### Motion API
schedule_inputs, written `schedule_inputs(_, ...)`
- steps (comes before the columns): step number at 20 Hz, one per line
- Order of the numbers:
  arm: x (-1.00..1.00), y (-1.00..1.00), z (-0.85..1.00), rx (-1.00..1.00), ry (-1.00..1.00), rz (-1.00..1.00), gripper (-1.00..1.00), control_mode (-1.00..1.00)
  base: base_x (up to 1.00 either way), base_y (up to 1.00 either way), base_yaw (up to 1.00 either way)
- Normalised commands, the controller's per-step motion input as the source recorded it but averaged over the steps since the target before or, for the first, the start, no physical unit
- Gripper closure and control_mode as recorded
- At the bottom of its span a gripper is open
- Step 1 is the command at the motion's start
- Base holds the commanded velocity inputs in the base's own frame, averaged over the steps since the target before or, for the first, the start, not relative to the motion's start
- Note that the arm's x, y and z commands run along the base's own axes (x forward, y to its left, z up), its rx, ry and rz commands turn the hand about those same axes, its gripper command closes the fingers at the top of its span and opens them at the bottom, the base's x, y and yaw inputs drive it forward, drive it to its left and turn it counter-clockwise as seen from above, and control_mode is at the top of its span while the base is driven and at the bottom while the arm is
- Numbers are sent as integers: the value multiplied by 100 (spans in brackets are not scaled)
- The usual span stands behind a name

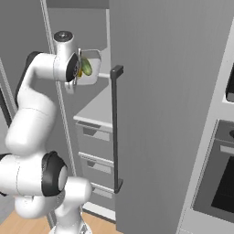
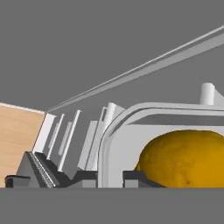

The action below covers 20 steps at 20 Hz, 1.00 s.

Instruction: Take the meat container that has the shrimp and place it on the second highest rack of the freezer. Then take the vegetable container that has the lemon and cucumber and place it on the highest rack of the freezer.

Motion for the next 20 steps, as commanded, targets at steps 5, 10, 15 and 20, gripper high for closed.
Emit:
schedule_inputs(5,73,0,5,0,0,0,100,-100,0,0,0)
schedule_inputs(10,79,0,0,0,-2,-1,100,-100,0,0,0)
schedule_inputs(15,90,0,0,0,-2,-1,100,-100,0,0,0)
schedule_inputs(20,91,-8,0,0,-1,-6,100,-100,0,0,0)
